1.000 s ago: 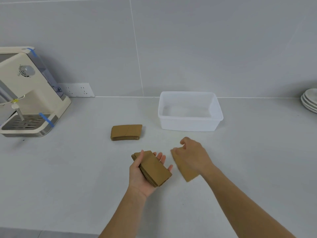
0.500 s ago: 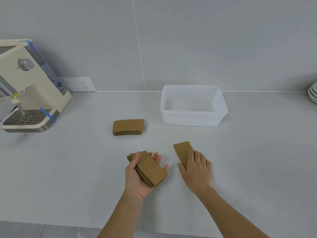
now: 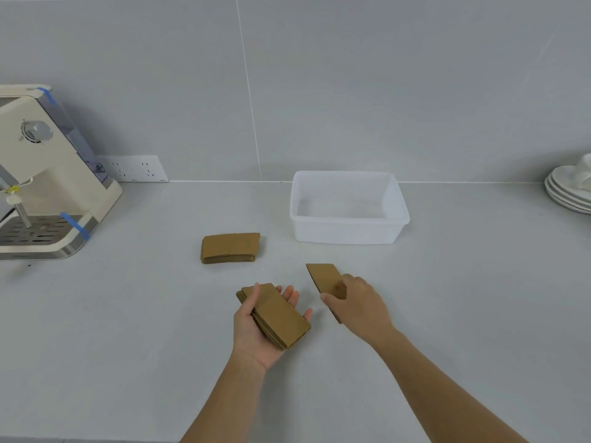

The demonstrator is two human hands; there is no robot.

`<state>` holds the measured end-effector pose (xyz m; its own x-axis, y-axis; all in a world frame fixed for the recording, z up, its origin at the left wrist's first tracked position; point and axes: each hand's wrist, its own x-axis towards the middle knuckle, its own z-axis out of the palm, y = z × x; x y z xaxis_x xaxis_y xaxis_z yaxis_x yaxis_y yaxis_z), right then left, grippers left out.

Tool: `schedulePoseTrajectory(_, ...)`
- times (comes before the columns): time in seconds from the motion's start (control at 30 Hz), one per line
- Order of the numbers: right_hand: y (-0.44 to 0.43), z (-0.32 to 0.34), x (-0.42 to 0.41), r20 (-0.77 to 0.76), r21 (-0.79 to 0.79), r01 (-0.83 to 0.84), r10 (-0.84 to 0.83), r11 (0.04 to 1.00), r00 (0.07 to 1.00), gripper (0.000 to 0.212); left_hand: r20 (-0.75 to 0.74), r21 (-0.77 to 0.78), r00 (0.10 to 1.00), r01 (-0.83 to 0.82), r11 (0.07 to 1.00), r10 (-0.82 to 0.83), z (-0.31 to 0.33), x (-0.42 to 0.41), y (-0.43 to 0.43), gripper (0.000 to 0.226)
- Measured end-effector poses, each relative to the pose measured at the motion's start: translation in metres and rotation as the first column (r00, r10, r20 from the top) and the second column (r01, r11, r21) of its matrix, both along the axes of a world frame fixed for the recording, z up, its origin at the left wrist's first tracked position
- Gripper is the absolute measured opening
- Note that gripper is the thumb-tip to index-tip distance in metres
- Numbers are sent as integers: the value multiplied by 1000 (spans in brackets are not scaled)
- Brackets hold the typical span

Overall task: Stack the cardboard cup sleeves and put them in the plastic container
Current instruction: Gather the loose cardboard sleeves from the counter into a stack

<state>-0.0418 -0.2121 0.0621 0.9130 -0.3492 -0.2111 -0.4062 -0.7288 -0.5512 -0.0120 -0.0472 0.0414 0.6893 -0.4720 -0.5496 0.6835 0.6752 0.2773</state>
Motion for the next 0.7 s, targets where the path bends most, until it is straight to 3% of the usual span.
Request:
schedulePoseTrajectory(0.27,26,40,0,166,129,-74,52,989,985,41,98,20,994,39,999,-40,11,3,-11,50)
schedulePoseTrajectory(0.43,43,43,-7,212,87,-162,141,983,967,40,187,23,980,69,997,-73,14,2,-14,51)
schedulePoseTrajectory(0.7,54,28,-15,190,39,-245,234,969,954,41,178,-11,980,91,996,-88,6,0,-11,50)
